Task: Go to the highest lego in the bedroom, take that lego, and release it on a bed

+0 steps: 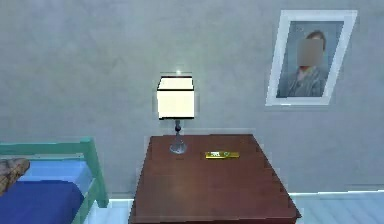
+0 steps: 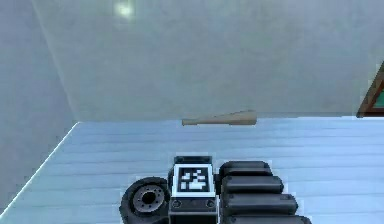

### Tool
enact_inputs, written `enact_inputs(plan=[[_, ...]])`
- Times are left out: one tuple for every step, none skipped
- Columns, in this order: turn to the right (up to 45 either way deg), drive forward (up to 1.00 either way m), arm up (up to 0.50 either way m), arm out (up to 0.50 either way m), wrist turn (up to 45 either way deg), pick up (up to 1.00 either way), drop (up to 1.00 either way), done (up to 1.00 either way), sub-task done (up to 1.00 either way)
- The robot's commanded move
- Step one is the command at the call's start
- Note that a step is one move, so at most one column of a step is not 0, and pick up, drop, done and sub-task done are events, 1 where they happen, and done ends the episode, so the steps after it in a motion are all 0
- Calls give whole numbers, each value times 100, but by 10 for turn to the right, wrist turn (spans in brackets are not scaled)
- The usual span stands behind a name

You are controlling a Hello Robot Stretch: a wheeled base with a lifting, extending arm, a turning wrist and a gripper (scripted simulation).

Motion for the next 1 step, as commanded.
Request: enact_inputs(plan=[[-450,0,0,0,0,0,0,0,0]])
